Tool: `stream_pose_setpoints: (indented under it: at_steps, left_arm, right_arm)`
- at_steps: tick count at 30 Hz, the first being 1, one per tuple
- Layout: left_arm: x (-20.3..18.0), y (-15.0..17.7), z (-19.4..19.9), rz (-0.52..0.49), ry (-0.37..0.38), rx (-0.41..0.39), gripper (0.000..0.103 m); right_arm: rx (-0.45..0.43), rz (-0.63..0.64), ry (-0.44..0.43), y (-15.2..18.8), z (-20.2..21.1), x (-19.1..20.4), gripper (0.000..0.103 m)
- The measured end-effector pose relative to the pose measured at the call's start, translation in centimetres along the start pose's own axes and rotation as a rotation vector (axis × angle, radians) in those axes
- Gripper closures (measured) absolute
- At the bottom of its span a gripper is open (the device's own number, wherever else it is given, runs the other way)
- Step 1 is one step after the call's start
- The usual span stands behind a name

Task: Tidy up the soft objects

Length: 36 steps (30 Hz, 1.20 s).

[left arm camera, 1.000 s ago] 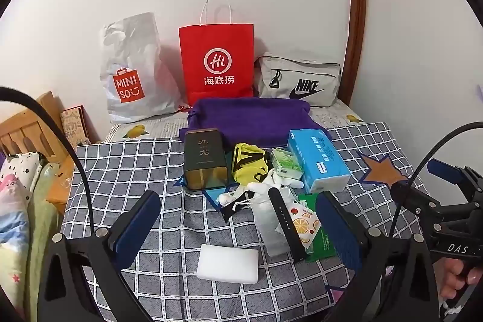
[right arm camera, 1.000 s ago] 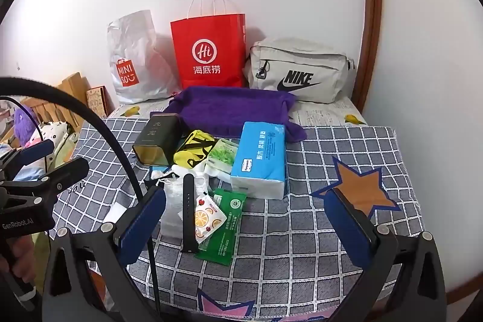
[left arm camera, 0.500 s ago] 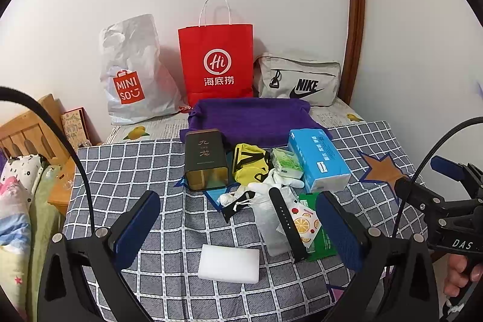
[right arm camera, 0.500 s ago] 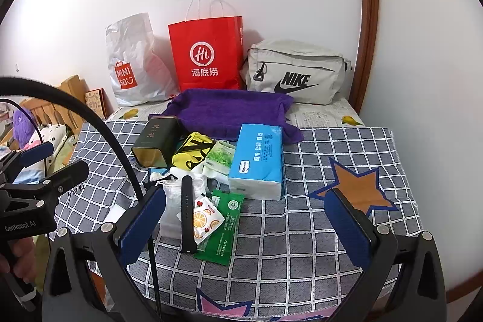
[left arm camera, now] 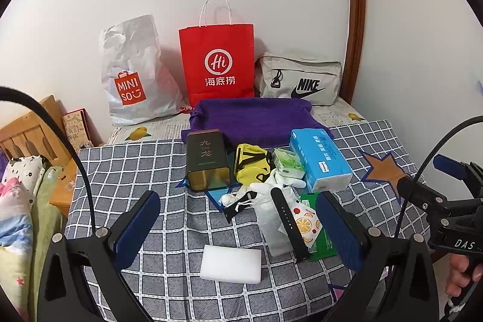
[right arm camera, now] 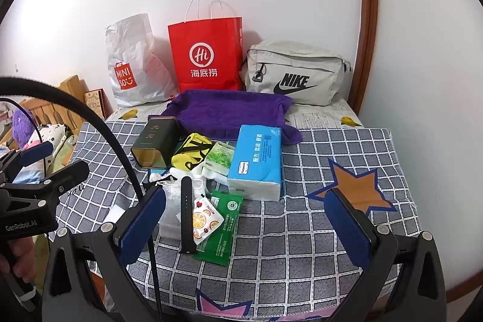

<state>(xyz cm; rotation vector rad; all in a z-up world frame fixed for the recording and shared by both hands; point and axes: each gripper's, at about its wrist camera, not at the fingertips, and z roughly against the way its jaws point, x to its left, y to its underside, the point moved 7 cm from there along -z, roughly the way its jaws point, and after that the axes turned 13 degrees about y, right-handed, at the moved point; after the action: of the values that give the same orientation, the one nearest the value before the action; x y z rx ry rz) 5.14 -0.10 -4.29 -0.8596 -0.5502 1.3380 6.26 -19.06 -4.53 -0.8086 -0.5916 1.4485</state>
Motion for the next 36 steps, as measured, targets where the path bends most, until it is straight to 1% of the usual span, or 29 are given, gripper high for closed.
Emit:
stream_pose_setpoints:
  at_steps: [12, 36]
  left_arm:
    - [-0.10, -0.09, 0.04, -0.003, 0.000, 0.004, 0.000]
    - [-0.68, 0.04, -0.14, -0.027, 0.002, 0.012, 0.000]
  right_arm:
    - [-0.004, 0.010, 0.015, -0.06, 0.02, 0.07, 0.000]
    - [-0.003, 0.011, 0.017, 0.12, 0.00, 0.25, 0.000]
